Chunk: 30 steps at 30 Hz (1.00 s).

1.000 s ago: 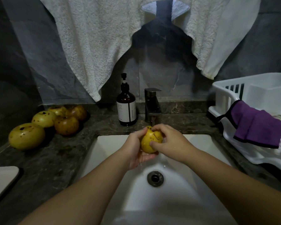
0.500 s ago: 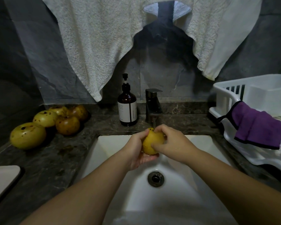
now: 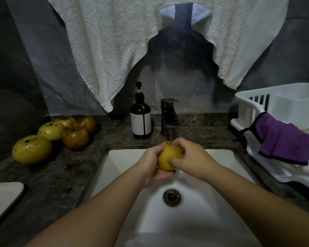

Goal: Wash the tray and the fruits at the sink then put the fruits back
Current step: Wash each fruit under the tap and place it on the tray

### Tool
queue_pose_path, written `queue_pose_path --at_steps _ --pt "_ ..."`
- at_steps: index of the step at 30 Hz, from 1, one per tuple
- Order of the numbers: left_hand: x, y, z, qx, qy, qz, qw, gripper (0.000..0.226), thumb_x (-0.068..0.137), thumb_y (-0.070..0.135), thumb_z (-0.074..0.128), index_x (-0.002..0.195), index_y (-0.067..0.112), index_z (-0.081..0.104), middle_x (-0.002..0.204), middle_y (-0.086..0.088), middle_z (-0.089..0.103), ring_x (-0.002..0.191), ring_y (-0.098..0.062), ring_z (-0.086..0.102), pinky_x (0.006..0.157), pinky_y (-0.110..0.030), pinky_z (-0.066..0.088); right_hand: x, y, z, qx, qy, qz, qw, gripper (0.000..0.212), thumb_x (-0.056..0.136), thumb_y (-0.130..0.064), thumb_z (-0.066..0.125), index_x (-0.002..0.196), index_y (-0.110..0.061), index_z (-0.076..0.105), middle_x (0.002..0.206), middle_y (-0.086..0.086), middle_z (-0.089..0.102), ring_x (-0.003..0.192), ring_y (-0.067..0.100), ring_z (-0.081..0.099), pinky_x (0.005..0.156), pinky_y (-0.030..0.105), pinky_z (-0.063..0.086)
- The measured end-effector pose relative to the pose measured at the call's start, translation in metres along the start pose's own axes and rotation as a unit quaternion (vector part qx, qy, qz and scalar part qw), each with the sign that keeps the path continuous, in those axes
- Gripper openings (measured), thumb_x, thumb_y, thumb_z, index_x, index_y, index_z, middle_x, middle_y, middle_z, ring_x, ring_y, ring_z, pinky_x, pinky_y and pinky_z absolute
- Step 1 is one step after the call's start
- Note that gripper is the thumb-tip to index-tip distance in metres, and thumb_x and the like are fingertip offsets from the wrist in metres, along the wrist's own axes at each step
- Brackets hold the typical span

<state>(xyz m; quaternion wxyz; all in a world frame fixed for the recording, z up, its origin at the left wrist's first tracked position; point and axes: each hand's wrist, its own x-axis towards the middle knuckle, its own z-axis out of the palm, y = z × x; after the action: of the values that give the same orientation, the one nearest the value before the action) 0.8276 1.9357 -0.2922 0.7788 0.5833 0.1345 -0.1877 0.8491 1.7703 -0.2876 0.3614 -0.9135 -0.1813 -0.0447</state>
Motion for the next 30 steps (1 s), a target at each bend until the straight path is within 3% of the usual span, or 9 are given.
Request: queue_pose_path --at_steps 3,10,14,16,19,21,25,28,30 --pt "0.001 -0.001 -0.001 -0.005 -0.003 0.001 1.0 0.041 0.101 0.049 0.058 0.12 0.015 0.07 0.103 -0.015 0.076 0.096 -0.033 0.073 0.072 -0.04 0.066 0.0 0.0 0.0 0.006 -0.004 0.003 1.0 0.048 0.081 -0.044 0.076 0.123 -0.044 0.052 0.118 -0.012 0.055 0.096 0.004 0.055 0.069 0.022 0.044" --pt "0.002 0.0 -0.001 -0.008 -0.013 0.0 1.0 0.044 0.102 0.049 0.057 0.125 0.014 0.067 0.105 -0.017 0.078 0.104 -0.035 0.074 0.087 -0.047 0.063 0.002 0.001 0.002 0.01 -0.002 0.025 1.0 0.049 0.081 -0.044 0.077 0.116 -0.04 0.044 0.111 -0.01 0.054 0.09 0.005 0.055 0.062 0.021 0.041" --pt "0.0 0.003 0.0 -0.034 -0.041 -0.013 0.999 0.055 0.099 0.058 0.057 0.124 0.01 0.066 0.107 -0.02 0.077 0.092 -0.032 0.075 0.091 -0.044 0.057 -0.001 0.003 0.008 -0.005 -0.058 -0.003 0.998 0.1 0.071 -0.053 0.085 0.15 -0.039 0.025 0.141 -0.016 0.028 0.12 0.009 0.046 0.092 0.025 0.045" --pt "0.001 0.004 -0.002 -0.015 -0.044 -0.027 0.999 0.067 0.094 0.067 0.058 0.129 0.009 0.065 0.112 -0.021 0.076 0.09 -0.029 0.074 0.083 -0.039 0.06 0.0 0.003 0.009 -0.022 -0.049 -0.02 0.998 0.107 0.069 -0.051 0.087 0.154 -0.037 0.024 0.143 -0.016 0.025 0.125 0.01 0.044 0.095 0.024 0.042" --pt "0.0 0.005 -0.003 0.027 -0.039 -0.033 0.998 0.077 0.089 0.076 0.057 0.131 0.013 0.064 0.1 -0.016 0.077 0.081 -0.027 0.076 0.066 -0.036 0.064 0.002 0.003 0.008 0.029 -0.025 -0.003 0.999 0.106 0.061 -0.056 0.085 0.151 -0.04 0.031 0.143 -0.012 0.037 0.121 0.01 0.049 0.095 0.028 0.049" --pt "0.002 0.005 -0.004 0.049 -0.025 -0.012 0.998 0.073 0.089 0.076 0.056 0.134 0.019 0.063 0.107 -0.014 0.076 0.094 -0.028 0.076 0.067 -0.037 0.064 0.002 0.004 0.007 0.126 -0.027 0.034 0.991 0.1 0.058 -0.063 0.079 0.146 -0.044 0.035 0.135 -0.009 0.049 0.116 0.013 0.056 0.093 0.035 0.055" --pt "-0.001 0.005 -0.001 0.055 -0.023 0.026 0.998 0.061 0.093 0.066 0.059 0.134 0.022 0.064 0.116 -0.013 0.077 0.104 -0.028 0.076 0.069 -0.032 0.061 0.003 0.002 0.008 0.242 -0.047 0.142 0.959 0.058 0.069 -0.074 0.056 0.121 -0.048 0.051 0.112 -0.006 0.064 0.096 0.014 0.063 0.068 0.031 0.047" --pt "-0.002 0.003 0.003 0.054 -0.042 0.013 0.998 0.061 0.095 0.066 0.056 0.131 0.017 0.066 0.113 -0.015 0.078 0.104 -0.031 0.077 0.063 -0.028 0.062 0.007 0.001 0.01 0.289 -0.05 0.176 0.94 0.045 0.079 -0.079 0.047 0.103 -0.045 0.064 0.083 -0.004 0.072 0.069 0.014 0.063 0.055 0.03 0.044" --pt "0.0 0.003 0.004 0.048 -0.051 0.007 0.998 0.066 0.097 0.07 0.051 0.131 0.015 0.067 0.114 -0.019 0.077 0.109 -0.032 0.075 0.068 -0.029 0.065 0.009 0.001 0.012 0.279 -0.041 0.173 0.944 0.048 0.09 -0.076 0.044 0.114 -0.038 0.061 0.083 0.001 0.071 0.061 0.016 0.061 0.051 0.03 0.044"
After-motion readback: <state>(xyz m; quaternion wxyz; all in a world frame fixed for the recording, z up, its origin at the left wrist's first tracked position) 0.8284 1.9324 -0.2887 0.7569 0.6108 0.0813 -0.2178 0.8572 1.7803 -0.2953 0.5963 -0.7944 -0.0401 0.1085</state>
